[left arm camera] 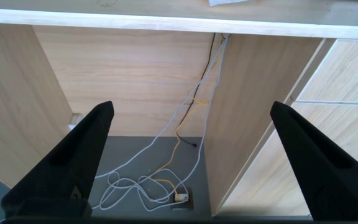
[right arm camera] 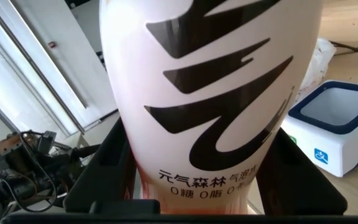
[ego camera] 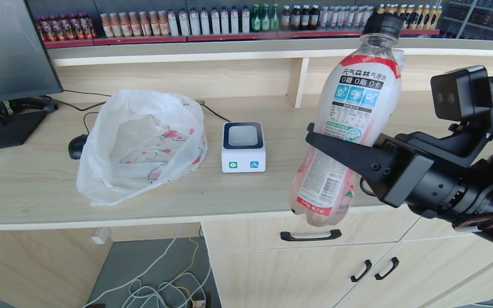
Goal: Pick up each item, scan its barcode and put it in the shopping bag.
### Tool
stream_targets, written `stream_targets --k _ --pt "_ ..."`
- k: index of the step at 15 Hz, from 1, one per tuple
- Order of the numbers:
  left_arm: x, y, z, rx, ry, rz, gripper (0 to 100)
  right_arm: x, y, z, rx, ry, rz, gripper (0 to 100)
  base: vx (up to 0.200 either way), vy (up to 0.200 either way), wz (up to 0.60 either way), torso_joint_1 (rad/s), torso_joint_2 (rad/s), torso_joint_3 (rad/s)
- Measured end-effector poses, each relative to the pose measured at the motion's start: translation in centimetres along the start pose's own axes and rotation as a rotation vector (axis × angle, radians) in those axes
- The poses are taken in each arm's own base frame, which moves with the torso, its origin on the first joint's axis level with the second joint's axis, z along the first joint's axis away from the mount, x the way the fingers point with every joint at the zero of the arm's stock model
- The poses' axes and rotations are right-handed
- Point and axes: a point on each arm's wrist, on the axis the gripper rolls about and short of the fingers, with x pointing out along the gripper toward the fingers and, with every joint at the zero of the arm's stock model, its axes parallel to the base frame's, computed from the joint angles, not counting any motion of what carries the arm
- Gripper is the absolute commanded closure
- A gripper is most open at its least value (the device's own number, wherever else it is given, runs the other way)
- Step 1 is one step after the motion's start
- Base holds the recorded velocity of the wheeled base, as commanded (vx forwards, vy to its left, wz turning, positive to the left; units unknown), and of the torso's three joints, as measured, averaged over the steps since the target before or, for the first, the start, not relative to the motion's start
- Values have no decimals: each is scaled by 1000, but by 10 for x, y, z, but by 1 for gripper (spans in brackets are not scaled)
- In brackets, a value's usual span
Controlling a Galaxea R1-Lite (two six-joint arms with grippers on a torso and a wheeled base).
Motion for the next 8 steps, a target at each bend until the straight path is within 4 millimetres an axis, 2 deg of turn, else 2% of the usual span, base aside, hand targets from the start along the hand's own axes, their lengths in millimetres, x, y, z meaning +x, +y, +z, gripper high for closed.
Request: stream_targets --k 6,8 --pt "0 0 0 0 0 0 0 2 1 7 -16 -20 7 100 0 0 0 0 0 0" --pt "0 0 0 0 0 0 0 3 -1 10 -55 -48 -38 100 0 0 0 0 0 0"
